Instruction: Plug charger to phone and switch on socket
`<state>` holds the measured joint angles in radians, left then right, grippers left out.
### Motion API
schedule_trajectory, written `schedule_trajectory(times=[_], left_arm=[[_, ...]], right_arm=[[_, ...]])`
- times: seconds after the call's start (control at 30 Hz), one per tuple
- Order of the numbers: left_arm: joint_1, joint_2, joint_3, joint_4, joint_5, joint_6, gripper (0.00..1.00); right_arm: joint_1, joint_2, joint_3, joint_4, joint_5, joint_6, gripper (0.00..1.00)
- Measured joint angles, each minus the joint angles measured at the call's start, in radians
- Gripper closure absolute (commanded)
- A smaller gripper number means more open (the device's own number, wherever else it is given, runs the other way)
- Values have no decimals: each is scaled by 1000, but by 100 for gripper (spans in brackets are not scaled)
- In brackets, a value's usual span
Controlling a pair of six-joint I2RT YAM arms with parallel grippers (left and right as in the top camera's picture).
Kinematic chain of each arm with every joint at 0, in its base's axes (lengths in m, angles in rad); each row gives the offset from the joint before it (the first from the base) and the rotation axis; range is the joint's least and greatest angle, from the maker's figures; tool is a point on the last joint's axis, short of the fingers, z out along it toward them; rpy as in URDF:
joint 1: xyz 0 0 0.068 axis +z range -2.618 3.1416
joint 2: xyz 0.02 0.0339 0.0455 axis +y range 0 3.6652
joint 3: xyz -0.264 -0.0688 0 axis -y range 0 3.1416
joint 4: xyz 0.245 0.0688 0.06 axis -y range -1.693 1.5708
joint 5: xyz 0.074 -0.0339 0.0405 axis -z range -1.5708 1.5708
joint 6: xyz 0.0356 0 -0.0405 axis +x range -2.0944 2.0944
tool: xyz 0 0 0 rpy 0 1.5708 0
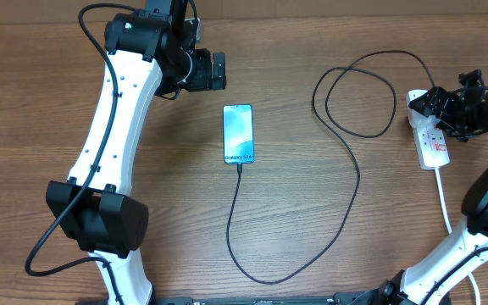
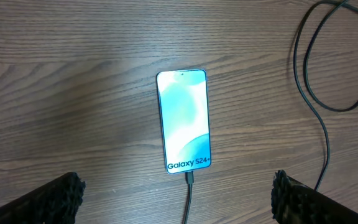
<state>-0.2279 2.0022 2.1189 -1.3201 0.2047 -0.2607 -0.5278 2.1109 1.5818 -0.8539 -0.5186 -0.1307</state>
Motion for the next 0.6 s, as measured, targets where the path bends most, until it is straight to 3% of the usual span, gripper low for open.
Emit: schedule_trajectory(times=[0.6], left_arm=[[0, 0, 0, 0, 0, 0, 0]], right_arm=[[0, 2, 0, -25, 40, 0, 0]])
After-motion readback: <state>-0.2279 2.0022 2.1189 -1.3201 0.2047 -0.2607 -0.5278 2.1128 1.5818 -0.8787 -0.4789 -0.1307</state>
